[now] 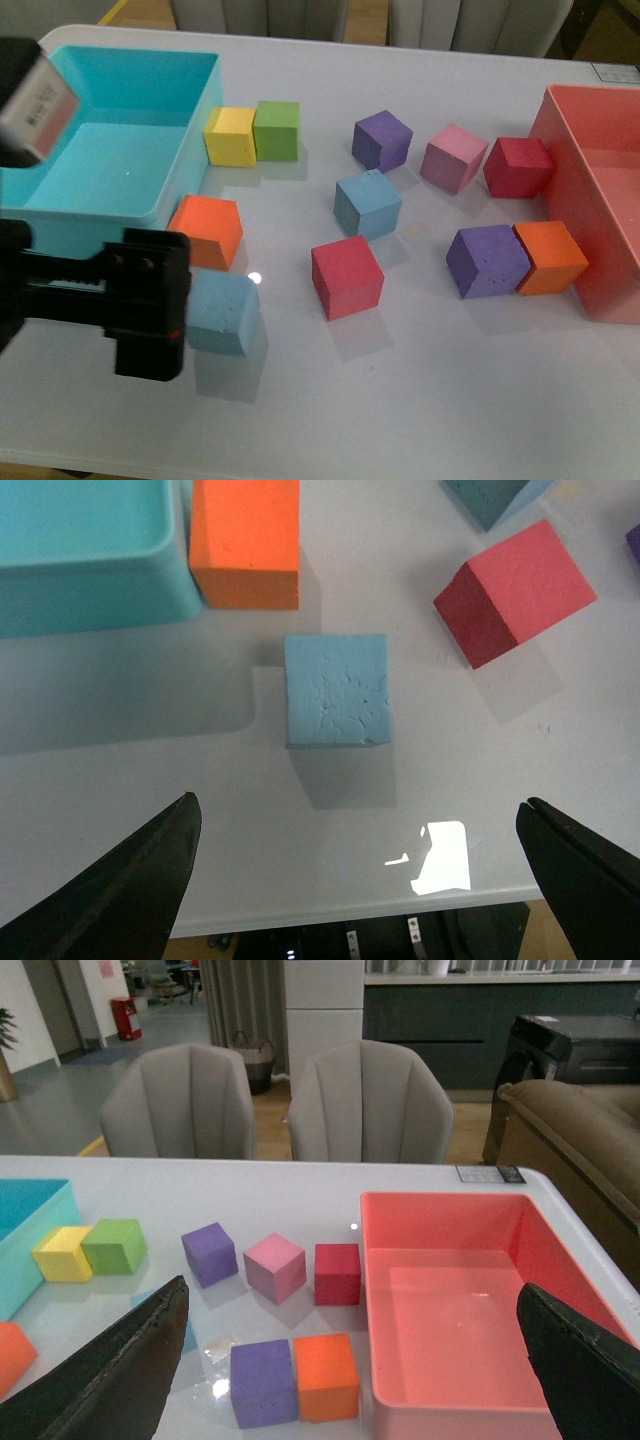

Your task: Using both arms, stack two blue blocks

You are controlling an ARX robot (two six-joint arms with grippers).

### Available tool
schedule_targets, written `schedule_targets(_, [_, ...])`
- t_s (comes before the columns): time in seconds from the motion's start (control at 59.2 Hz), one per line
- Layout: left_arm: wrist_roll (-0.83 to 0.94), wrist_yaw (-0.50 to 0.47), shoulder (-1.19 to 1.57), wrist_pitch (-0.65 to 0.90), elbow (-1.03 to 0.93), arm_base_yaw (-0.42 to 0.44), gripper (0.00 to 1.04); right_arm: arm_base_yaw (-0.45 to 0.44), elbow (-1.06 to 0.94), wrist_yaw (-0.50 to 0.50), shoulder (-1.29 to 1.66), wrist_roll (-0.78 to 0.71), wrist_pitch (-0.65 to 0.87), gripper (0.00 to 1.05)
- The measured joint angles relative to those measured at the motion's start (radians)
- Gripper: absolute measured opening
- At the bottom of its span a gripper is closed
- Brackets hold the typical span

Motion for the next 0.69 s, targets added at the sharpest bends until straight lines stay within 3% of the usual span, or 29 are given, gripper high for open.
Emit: schedule_targets(0.692, [0.08, 0.065, 0.372, 0.048, 0.209, -0.025, 0.96, 0.0, 0.0, 0.0, 0.0, 0.0, 0.0, 0.96])
